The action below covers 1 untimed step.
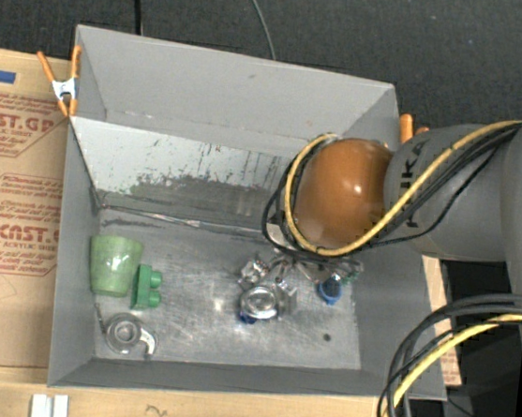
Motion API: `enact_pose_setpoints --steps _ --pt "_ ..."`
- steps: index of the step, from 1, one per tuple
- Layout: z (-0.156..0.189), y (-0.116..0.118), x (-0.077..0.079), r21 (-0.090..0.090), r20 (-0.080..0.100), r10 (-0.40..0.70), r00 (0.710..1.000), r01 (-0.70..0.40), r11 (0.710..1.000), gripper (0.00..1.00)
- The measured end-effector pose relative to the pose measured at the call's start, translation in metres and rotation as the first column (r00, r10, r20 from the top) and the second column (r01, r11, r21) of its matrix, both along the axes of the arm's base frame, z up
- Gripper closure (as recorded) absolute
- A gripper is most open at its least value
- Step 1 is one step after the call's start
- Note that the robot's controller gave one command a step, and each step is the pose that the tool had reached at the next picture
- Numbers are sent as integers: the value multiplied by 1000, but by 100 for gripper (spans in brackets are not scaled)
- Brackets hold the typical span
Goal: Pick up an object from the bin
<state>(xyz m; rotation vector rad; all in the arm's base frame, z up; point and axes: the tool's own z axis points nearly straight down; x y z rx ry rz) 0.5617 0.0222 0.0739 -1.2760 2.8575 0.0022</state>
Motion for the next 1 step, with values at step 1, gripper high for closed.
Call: enact_pose_setpoints --steps 1 --pt "129 21 11 -4 0 37 999 -37 999 100"
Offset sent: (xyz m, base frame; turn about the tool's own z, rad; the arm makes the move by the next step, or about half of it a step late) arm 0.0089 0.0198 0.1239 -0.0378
